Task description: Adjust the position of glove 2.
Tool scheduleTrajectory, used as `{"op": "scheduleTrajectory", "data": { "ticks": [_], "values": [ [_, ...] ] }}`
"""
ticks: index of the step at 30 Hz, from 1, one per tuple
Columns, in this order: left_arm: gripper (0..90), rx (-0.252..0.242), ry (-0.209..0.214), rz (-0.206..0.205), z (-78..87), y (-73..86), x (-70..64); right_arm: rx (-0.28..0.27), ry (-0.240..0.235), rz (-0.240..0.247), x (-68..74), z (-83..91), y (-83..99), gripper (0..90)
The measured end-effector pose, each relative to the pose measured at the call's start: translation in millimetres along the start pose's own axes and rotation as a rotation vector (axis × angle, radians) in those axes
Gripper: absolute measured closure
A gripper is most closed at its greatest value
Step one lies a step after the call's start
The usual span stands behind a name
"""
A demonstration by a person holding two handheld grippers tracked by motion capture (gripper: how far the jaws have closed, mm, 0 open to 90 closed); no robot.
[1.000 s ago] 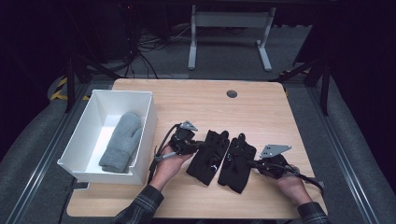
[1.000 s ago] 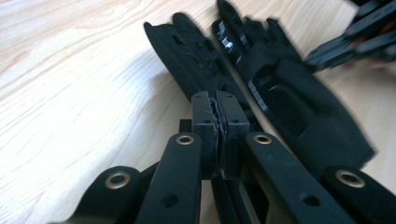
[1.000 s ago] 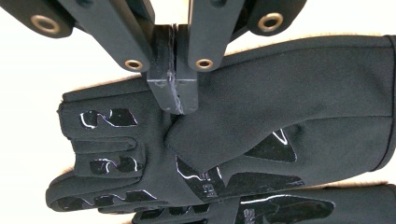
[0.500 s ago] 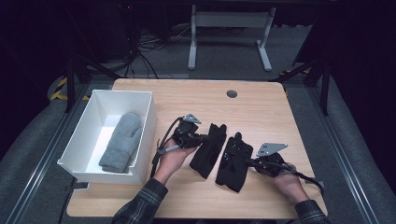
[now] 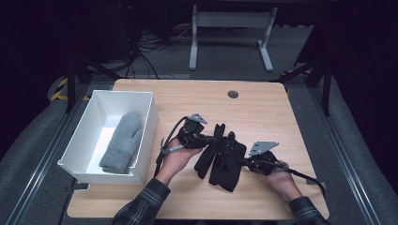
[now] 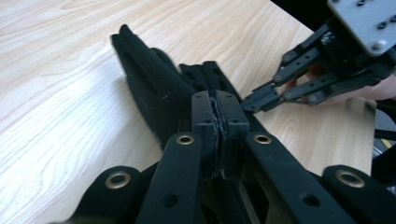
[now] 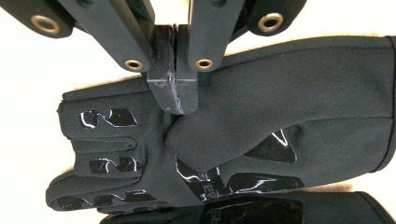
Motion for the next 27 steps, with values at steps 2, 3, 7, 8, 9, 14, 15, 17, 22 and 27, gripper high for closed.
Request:
{"op": "scheduleTrajectory", "data": {
  "ticks": [2,3,7,8,9,14,15,17,22,27],
  "values": [
    [88.0,0.002,0.009,-0.008,-2.8,-2.3,-3.8,0.001,0.000,0.001,-0.3,-1.6,-2.1,90.0],
    [88.0,0.008,0.012,-0.011,-6.0,-3.3,-6.4,-0.001,0.000,0.002,-0.6,-3.0,-3.8,90.0],
    [88.0,0.020,0.016,-0.020,-10.9,-4.6,-9.3,-0.003,-0.003,0.003,-1.2,-5.0,-6.0,90.0],
    [88.0,0.023,0.022,-0.023,-12.6,-5.1,-10.1,-0.002,0.000,0.003,-1.3,-5.5,-6.8,90.0],
    [88.0,0.027,0.023,-0.025,-14.6,-5.7,-10.9,-0.001,-0.002,0.005,-1.2,-6.6,-8.4,90.0],
    [88.0,0.031,0.046,-0.026,-20.4,-7.0,-12.8,-0.008,-0.016,-0.003,-1.4,-8.8,-10.3,90.0],
    [88.0,0.035,0.044,-0.029,-21.6,-7.2,-13.4,-0.011,-0.020,-0.003,-1.4,-9.4,-10.9,90.0],
    [88.1,0.041,0.049,-0.032,-25.8,-7.7,-15.5,-0.010,-0.024,-0.001,-0.6,-10.2,-12.0,90.0],
    [88.1,0.057,0.060,-0.041,-38.1,-8.9,-21.0,-0.011,-0.025,0.004,0.8,-12.4,-14.5,90.0],
    [88.1,0.081,0.065,-0.043,-54.3,-7.8,-24.1,-0.013,-0.023,0.006,1.3,-13.6,-15.6,90.0]
  ]
}}
Point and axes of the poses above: each handheld gripper's, and its own axes: z roughly backward along the jaws, y roughly out of its underside, x roughly to its left, the point moved 2 cm from there along -z, roughly forward along the jaws, and after that the axes turned 6 degrees about x, right-handed, at the moved point
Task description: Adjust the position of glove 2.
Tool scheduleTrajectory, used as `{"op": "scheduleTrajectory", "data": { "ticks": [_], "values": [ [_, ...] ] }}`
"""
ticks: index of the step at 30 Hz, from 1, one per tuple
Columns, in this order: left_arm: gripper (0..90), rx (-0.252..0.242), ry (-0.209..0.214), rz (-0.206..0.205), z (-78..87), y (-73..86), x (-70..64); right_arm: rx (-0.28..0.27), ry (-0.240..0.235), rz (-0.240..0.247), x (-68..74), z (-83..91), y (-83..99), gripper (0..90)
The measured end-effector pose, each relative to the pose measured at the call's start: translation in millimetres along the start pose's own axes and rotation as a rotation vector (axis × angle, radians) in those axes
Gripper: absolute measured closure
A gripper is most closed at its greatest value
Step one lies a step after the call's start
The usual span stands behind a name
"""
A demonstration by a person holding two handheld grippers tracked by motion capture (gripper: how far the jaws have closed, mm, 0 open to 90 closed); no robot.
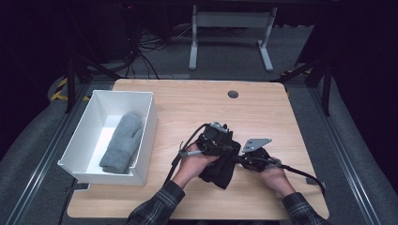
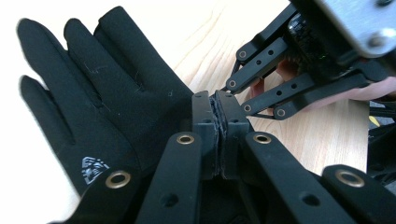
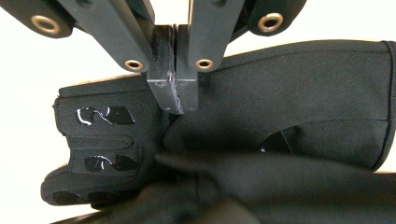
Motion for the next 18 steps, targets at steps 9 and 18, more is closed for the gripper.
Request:
{"op": "scheduleTrajectory", "data": {
  "ticks": [9,18],
  "values": [
    [87.8,0.021,0.028,0.011,-22.8,2.3,-0.1,0.001,-0.003,-0.001,-0.2,0.8,0.7,90.0],
    [79.7,0.041,0.066,-0.012,-33.2,2.8,-6.5,-0.062,0.095,-0.147,-38.5,38.1,25.3,77.0]
  ]
}}
Point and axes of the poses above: each handheld gripper's, and its own axes: z roughly backward along the jaws, y roughly out of its underside, x roughly to its left, the point moved 2 cm from there along -z, roughly forward along the jaws, and after that the axes turned 6 degrees about x, right-handed, at the moved point
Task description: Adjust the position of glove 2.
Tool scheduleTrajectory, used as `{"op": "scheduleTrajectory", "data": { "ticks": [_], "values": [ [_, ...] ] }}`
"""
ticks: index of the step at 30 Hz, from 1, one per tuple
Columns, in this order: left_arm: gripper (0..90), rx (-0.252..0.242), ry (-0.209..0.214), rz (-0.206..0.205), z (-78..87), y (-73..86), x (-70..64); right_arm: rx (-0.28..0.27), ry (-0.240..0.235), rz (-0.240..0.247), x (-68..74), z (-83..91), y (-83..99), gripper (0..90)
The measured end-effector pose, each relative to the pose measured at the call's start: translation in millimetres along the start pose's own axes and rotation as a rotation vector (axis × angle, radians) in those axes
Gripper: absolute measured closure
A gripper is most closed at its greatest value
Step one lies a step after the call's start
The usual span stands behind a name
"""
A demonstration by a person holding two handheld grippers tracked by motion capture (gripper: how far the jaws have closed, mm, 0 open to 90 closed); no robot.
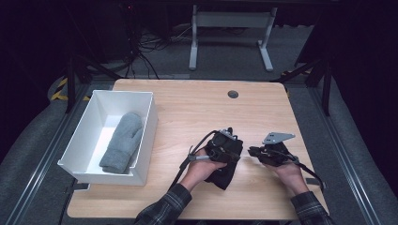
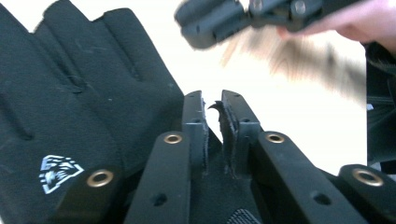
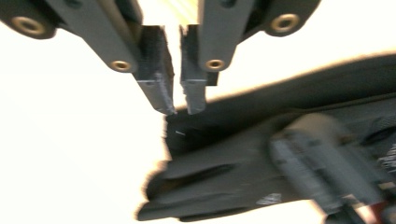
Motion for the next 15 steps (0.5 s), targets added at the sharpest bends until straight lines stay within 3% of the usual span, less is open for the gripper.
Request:
{"op": "scheduleTrajectory", "data": {
  "ticks": [1,5,10,15],
  "values": [
    [79.7,0.003,0.002,-0.004,-1.6,0.0,-1.9,0.000,0.000,0.000,0.0,0.0,0.0,77.0],
    [86.8,0.048,-0.020,-0.019,-10.1,1.0,-4.7,0.005,0.059,-0.043,-13.0,4.9,9.6,59.9],
    [89.8,0.089,-0.041,-0.029,-21.3,5.4,-5.4,0.025,0.077,-0.036,-12.7,2.0,12.1,53.2],
    [90.0,0.102,-0.061,-0.039,-20.1,5.9,-6.9,0.044,0.073,-0.025,-10.9,-2.5,13.5,52.2]
  ]
}}
Point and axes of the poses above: each handheld gripper's, and its own axes: z roughly backward along the jaws, y roughly out of its underside, x roughly to its left, the point moved 2 cm from there along -z, roughly forward along the jaws, and after that the axes turned 6 degrees about x, right-handed, at the moved point
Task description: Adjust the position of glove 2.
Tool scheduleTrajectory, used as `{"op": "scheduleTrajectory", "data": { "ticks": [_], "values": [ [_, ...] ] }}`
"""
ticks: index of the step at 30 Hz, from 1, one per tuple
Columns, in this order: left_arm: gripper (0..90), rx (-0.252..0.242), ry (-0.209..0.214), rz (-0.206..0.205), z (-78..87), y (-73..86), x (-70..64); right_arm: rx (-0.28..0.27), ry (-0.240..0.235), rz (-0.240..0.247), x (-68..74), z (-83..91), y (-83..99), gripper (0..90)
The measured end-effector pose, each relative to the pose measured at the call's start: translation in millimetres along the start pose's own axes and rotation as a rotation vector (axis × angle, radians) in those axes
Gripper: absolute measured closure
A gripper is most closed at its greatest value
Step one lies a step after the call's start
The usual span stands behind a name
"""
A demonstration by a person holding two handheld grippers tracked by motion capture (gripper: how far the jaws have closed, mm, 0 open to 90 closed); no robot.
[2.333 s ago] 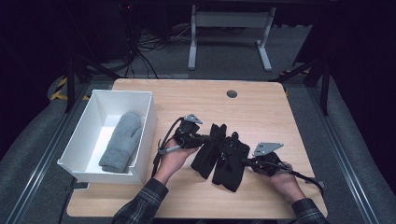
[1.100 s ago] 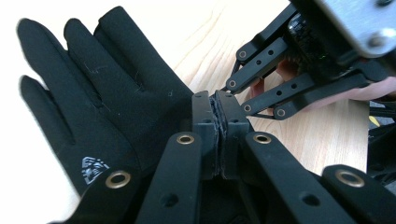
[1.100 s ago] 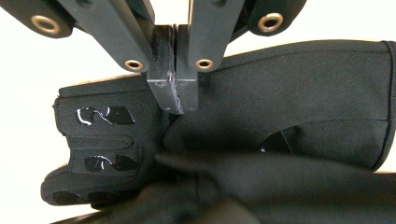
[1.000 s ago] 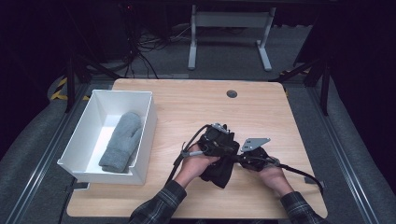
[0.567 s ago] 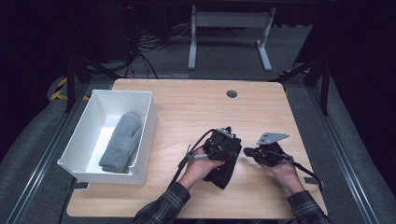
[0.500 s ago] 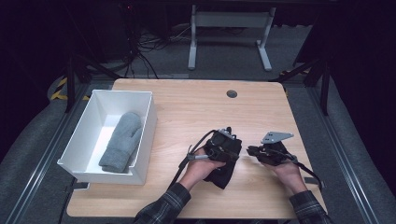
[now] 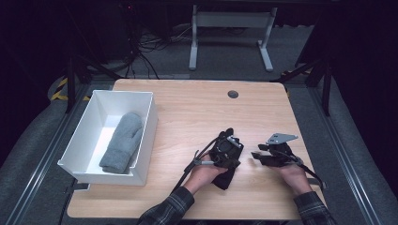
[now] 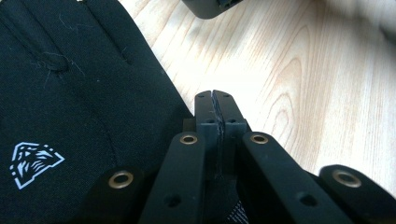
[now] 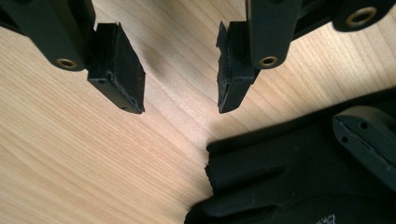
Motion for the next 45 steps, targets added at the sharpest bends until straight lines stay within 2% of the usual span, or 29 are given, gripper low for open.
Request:
{"op": "scheduleTrajectory", "data": {
  "ticks": [4,8,16,25,26,31,35,36,38,42,43,44,45],
  "values": [
    [90.0,0.020,-0.019,-0.014,5.0,4.7,1.0,0.006,-0.001,0.006,0.6,-1.7,1.2,49.5],
    [90.0,0.036,-0.037,-0.020,12.9,14.6,2.0,0.010,0.010,-0.004,-0.8,-3.1,2.5,41.6],
    [90.0,0.035,-0.055,-0.008,28.7,35.2,9.4,0.019,0.006,0.010,0.8,-6.9,3.2,37.1],
    [90.0,0.072,-0.123,-0.032,44.2,50.2,16.5,0.002,0.015,0.020,1.2,-7.7,4.6,35.0],
    [90.0,0.065,-0.125,-0.017,47.5,53.2,18.2,-0.001,0.012,0.018,1.6,-8.0,4.8,34.2],
    [90.0,0.070,-0.143,-0.010,53.3,59.9,22.0,-0.007,0.011,0.015,2.1,-8.8,5.2,32.1],
    [90.0,0.064,-0.152,-0.020,54.5,62.2,22.8,-0.010,-0.003,0.001,1.6,-9.8,5.7,30.6],
    [90.0,0.073,-0.156,-0.035,55.7,62.2,22.3,-0.037,-0.014,-0.005,1.2,-11.0,8.2,29.1],
    [90.0,0.076,-0.156,-0.050,57.9,61.4,20.7,-0.055,-0.020,-0.007,0.1,-10.9,10.9,28.1],
    [90.0,0.059,-0.162,-0.069,63.4,59.2,16.5,-0.056,-0.019,-0.011,-0.7,-10.9,11.3,27.2],
    [89.1,0.048,-0.161,-0.072,64.7,58.6,15.9,-0.054,-0.016,-0.013,-0.9,-10.9,11.3,26.3],
    [85.9,0.057,-0.167,-0.089,68.4,56.5,16.0,-0.054,-0.014,-0.013,-1.0,-11.0,11.2,25.2],
    [83.4,0.057,-0.167,-0.089,68.4,56.5,16.0,-0.054,-0.014,-0.013,-1.0,-11.0,11.2,25.2]
  ]
}}
Point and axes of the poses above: each handheld gripper's, and its own axes: z roughly backward along the jaws, y roughly out of its underside, x roughly to its left, the point moved 2 cm from there along -z, roughly forward along the jaws, and after that the axes turned 6 degrees about x, right-handed, at the moved point
